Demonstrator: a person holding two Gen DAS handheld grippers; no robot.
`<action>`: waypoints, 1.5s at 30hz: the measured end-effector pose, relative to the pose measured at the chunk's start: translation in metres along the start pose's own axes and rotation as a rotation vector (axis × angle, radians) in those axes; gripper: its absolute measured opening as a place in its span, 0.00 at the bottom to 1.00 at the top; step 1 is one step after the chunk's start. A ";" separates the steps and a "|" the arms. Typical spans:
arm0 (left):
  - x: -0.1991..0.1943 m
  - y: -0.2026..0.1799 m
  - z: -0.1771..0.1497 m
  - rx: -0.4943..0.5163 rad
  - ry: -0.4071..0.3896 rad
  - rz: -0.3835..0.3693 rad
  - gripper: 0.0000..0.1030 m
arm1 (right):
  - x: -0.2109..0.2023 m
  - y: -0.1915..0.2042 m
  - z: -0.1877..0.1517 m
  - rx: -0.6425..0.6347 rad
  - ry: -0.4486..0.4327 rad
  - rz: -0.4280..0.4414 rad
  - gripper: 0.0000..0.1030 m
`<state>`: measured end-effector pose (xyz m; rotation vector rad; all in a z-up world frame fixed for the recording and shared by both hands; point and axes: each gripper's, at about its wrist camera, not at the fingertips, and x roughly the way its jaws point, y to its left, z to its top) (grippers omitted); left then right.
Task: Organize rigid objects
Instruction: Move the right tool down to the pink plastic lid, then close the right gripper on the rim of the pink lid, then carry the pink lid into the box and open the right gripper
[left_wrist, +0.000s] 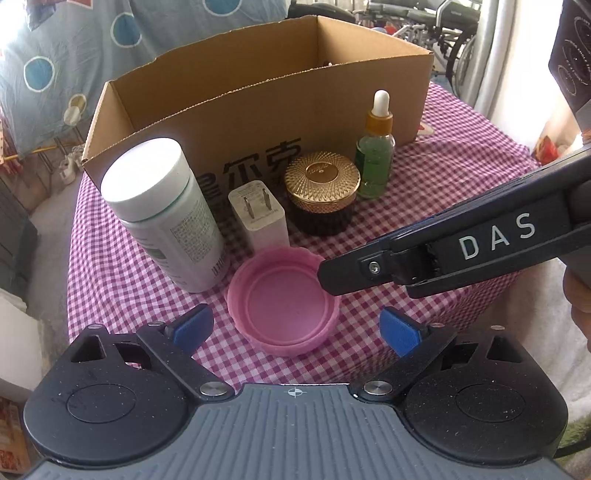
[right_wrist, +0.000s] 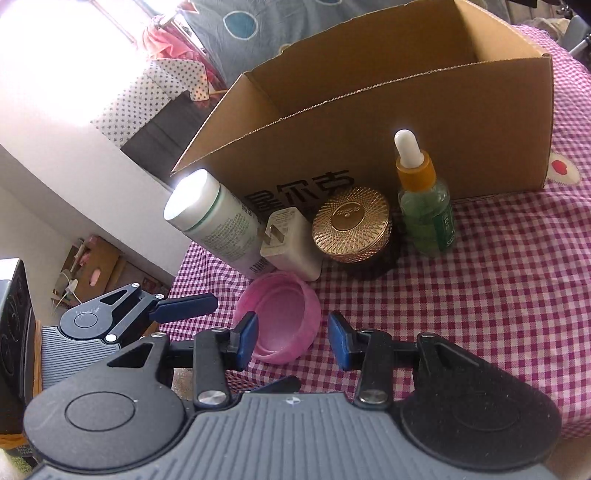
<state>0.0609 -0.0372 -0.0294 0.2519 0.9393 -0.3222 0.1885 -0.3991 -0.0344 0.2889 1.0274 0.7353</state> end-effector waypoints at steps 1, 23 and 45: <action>0.001 0.000 0.000 0.000 -0.001 0.005 0.93 | 0.002 0.000 0.000 0.001 0.002 0.000 0.43; 0.013 0.008 0.000 -0.041 0.009 0.002 0.69 | 0.034 -0.004 0.001 -0.016 0.015 -0.046 0.19; -0.060 -0.011 0.013 0.006 -0.165 0.044 0.69 | -0.046 0.020 -0.010 -0.065 -0.152 -0.028 0.19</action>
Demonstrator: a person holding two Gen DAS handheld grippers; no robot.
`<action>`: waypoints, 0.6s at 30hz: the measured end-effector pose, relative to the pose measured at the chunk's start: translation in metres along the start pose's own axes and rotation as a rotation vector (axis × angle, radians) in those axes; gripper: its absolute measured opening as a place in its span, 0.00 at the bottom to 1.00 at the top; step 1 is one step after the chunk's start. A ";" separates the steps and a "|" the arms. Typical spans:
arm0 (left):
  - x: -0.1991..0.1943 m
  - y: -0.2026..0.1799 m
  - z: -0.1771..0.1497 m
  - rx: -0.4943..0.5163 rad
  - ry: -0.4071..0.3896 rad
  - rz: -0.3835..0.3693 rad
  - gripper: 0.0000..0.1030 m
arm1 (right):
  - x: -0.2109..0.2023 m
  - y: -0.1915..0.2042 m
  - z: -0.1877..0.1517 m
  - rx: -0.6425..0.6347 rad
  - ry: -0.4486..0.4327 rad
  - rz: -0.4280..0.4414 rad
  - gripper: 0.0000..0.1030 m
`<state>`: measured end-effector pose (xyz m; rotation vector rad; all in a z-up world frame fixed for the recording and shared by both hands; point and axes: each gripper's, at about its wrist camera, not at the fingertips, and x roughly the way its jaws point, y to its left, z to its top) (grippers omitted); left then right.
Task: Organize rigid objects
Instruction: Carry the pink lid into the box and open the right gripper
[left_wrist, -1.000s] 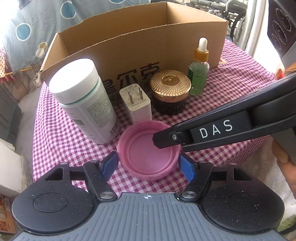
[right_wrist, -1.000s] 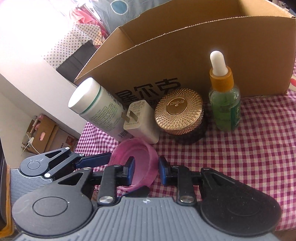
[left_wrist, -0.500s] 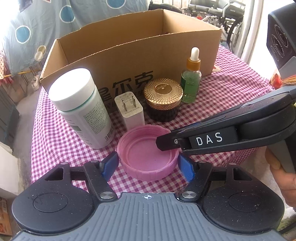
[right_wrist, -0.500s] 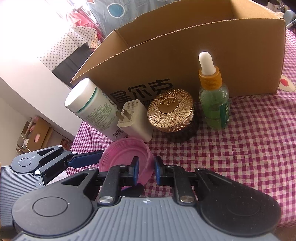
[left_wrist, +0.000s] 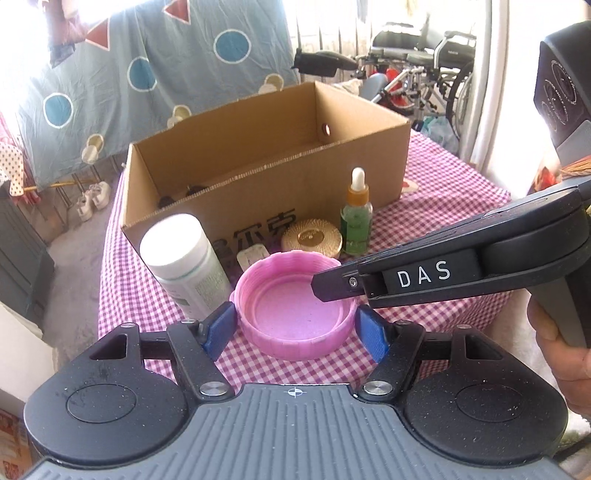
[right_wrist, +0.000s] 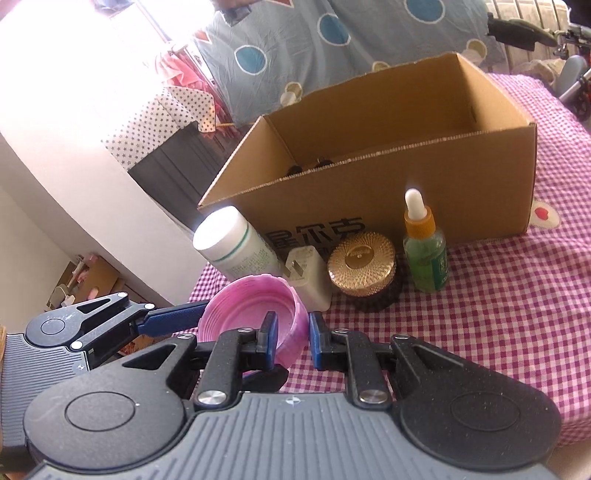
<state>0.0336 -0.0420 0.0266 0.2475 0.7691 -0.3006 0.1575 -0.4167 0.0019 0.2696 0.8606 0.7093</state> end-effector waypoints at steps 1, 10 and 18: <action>-0.007 0.001 0.005 0.002 -0.023 0.007 0.69 | -0.007 0.004 0.005 -0.014 -0.022 0.004 0.19; -0.032 0.025 0.072 0.010 -0.179 0.047 0.69 | -0.040 0.039 0.087 -0.182 -0.163 0.039 0.20; 0.012 0.069 0.132 -0.071 -0.074 -0.024 0.69 | 0.009 0.025 0.182 -0.183 -0.019 0.057 0.20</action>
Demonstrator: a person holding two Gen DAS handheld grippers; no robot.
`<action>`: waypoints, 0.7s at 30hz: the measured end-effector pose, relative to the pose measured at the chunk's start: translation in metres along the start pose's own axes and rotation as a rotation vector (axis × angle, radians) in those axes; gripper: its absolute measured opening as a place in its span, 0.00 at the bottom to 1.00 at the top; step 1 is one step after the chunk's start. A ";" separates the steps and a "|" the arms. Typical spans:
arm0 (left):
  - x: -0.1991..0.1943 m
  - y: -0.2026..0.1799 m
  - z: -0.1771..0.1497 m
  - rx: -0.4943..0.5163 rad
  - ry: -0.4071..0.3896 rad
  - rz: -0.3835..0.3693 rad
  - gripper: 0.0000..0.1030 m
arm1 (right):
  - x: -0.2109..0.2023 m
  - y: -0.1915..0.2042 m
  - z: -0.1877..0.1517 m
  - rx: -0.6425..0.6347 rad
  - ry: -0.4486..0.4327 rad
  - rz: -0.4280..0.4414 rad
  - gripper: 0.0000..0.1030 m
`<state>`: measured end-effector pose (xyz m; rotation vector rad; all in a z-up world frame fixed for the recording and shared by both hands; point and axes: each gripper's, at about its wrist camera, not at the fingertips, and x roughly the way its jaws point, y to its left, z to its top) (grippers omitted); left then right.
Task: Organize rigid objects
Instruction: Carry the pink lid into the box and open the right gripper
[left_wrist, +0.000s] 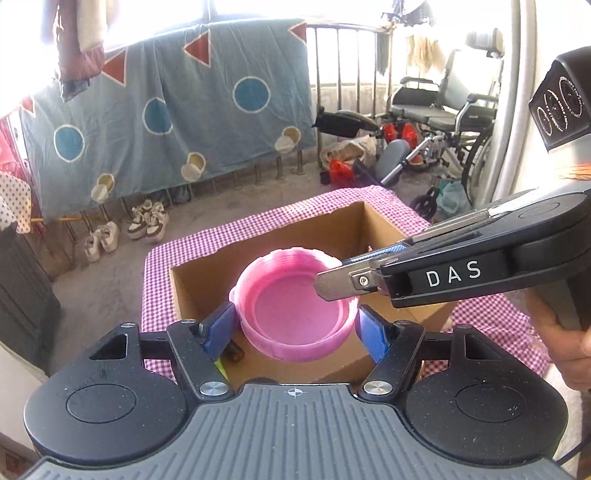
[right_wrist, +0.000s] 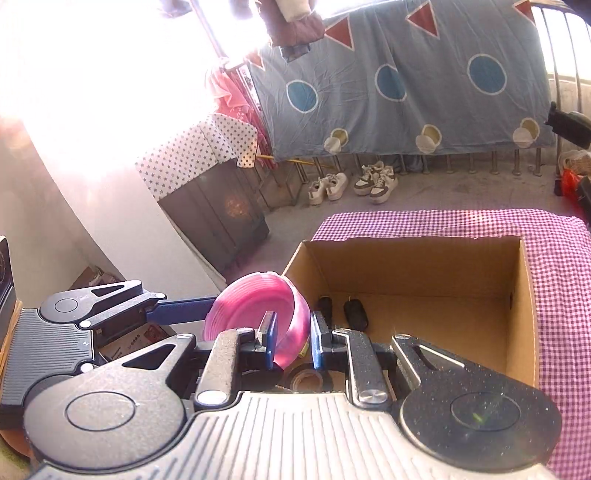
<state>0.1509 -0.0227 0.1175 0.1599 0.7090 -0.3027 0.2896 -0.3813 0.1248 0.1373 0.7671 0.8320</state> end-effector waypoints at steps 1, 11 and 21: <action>0.010 0.006 0.005 -0.014 0.030 -0.013 0.69 | 0.014 -0.008 0.009 0.017 0.044 0.003 0.20; 0.122 0.049 0.006 -0.129 0.377 -0.119 0.69 | 0.141 -0.070 0.023 0.123 0.392 0.000 0.19; 0.165 0.052 -0.005 -0.119 0.510 -0.108 0.69 | 0.199 -0.093 0.005 0.170 0.535 -0.015 0.20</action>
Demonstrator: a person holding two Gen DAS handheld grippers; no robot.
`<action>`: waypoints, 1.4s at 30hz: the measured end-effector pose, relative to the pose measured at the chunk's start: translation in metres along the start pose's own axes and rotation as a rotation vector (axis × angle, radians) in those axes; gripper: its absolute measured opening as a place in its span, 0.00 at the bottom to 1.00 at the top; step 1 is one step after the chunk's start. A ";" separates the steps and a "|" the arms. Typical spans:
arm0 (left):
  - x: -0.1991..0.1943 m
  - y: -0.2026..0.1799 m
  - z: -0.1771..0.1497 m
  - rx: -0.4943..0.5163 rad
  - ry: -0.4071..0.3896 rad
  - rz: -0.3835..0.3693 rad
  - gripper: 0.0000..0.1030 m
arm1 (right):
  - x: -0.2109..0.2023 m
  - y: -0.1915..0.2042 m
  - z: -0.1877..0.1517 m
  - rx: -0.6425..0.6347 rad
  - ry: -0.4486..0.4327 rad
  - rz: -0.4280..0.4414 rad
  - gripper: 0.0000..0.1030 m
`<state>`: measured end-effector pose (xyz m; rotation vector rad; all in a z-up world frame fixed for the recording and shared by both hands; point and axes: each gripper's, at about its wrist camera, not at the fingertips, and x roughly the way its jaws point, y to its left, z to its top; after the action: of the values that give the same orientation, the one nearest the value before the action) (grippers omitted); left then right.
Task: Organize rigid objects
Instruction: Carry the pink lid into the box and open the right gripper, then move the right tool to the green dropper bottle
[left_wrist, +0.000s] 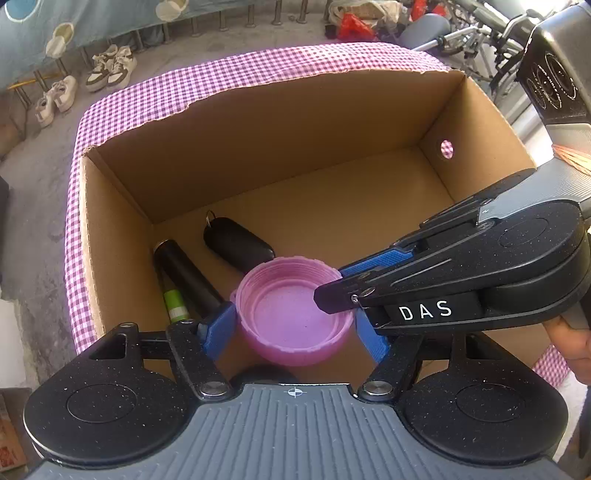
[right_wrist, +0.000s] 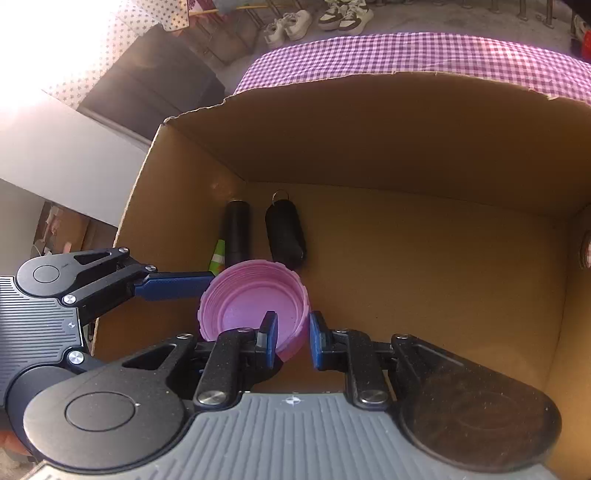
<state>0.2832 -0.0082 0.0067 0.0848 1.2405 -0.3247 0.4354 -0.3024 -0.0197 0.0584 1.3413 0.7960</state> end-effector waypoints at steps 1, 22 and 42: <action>0.000 0.001 -0.001 -0.004 0.004 -0.003 0.70 | 0.002 -0.001 0.001 0.003 0.007 0.001 0.20; -0.103 -0.028 -0.039 0.027 -0.294 0.014 0.82 | -0.156 -0.001 -0.092 0.050 -0.440 0.218 0.21; -0.080 -0.115 -0.143 0.080 -0.455 -0.080 0.87 | -0.155 -0.037 -0.298 0.275 -0.690 0.113 0.39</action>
<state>0.0967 -0.0682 0.0476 0.0271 0.7813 -0.4356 0.1897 -0.5319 0.0138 0.5790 0.7814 0.5976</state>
